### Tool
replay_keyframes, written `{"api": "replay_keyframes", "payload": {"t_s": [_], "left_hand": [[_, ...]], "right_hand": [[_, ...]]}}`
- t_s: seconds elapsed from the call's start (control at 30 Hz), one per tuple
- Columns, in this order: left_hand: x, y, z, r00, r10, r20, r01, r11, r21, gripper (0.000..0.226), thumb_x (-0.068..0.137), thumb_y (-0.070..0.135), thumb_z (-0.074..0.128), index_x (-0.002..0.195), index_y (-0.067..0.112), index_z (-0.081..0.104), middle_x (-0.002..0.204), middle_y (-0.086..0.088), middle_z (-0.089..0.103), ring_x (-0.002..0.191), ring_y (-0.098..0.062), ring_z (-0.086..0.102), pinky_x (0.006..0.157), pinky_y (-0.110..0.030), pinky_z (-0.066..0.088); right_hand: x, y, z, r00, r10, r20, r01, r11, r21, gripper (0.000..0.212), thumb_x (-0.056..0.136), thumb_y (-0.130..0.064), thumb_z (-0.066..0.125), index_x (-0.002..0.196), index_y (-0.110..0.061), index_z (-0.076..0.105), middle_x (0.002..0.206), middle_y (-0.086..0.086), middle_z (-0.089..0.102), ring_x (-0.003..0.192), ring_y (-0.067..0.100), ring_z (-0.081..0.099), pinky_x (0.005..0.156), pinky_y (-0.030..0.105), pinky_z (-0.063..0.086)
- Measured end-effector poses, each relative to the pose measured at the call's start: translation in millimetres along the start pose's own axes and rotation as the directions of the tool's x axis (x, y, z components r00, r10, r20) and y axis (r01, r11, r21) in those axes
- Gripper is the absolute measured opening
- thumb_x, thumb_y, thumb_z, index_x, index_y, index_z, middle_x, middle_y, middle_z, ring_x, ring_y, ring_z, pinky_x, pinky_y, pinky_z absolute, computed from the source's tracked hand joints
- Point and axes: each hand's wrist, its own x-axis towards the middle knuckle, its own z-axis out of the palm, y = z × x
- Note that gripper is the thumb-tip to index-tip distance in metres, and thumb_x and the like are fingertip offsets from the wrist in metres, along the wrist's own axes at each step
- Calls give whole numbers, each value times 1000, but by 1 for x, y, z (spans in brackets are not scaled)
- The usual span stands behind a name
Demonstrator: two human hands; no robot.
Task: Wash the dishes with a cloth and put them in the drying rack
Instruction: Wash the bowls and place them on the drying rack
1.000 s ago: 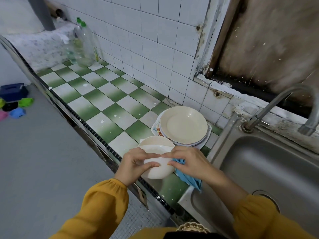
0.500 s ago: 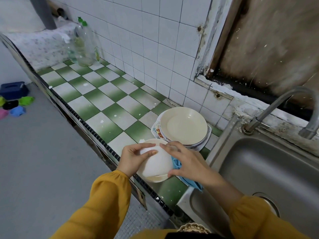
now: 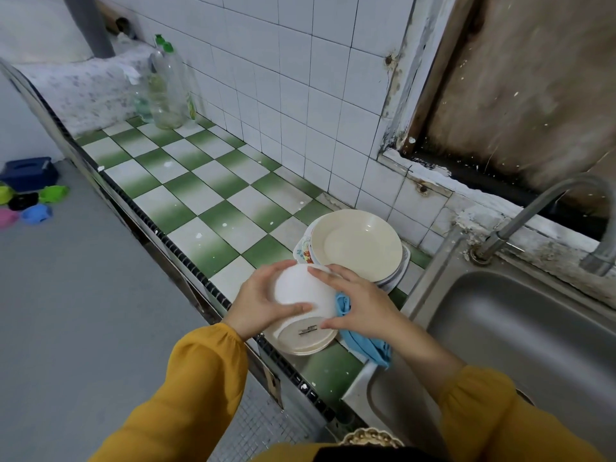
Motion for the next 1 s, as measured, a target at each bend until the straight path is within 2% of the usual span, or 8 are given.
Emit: {"api": "replay_keyframes", "payload": {"t_s": [0.07,0.13,0.33,0.43,0.6,0.7,0.83,1.0], "left_hand": [[0,1,-5,996,61,72,-79,955,285,116,40,76,76,143,37,38,120,8,45,114,-16,42,102,-34,35],[0,2,-9,989,75,124,-115,928,355,129,39,75,76,150,32,26,123,5,38,117,-15,37,106,-33,33],[-4,4,-14,991,122,50,-132,919,371,113,56,55,87,150,25,32,117,9,38,107,-8,39,98,-19,33],[-7,4,-17,993,114,-39,-93,931,352,109,54,56,88,146,25,38,114,8,43,105,-9,42,93,-19,34],[-11,7,-16,990,46,-137,-10,968,252,113,41,73,77,141,27,47,112,7,52,106,-14,48,98,-34,44],[-13,6,-11,985,-18,-172,54,976,210,104,50,58,89,140,26,48,118,4,53,109,-18,47,101,-40,44],[-19,7,-2,966,-112,-233,138,985,100,95,54,47,91,137,28,49,121,8,48,116,-20,47,102,-44,45],[-27,16,8,958,-153,-242,160,987,9,86,55,38,93,124,32,42,116,8,47,110,-19,45,91,-35,47]], "right_hand": [[2,-2,-6,1000,6,6,-6,999,51,93,74,-45,80,133,-70,12,159,-14,21,143,9,26,113,33,30],[5,-3,-12,1000,10,21,-12,997,70,92,74,-43,81,129,-73,14,159,-14,21,143,10,26,114,33,28],[13,-5,-19,998,-2,57,-7,988,152,85,72,-37,84,119,-78,26,157,-16,25,143,8,27,117,39,28],[12,-8,-22,1000,-9,28,2,973,232,77,75,-33,82,120,-72,34,155,-19,28,141,4,29,118,34,27],[6,-13,-19,997,65,-38,-52,961,271,65,81,-33,77,127,-60,39,155,-11,32,141,10,32,114,28,26],[2,-12,-6,980,153,-124,-110,948,299,60,81,-38,76,133,-49,48,151,-7,39,136,12,39,112,30,32],[-4,-14,10,888,331,-320,-186,894,408,47,79,-34,79,123,-25,66,119,-9,53,115,10,52,96,22,42],[-9,-17,13,838,417,-353,-197,834,516,35,80,-31,79,113,-22,71,113,-5,59,107,11,55,88,19,41]]}}
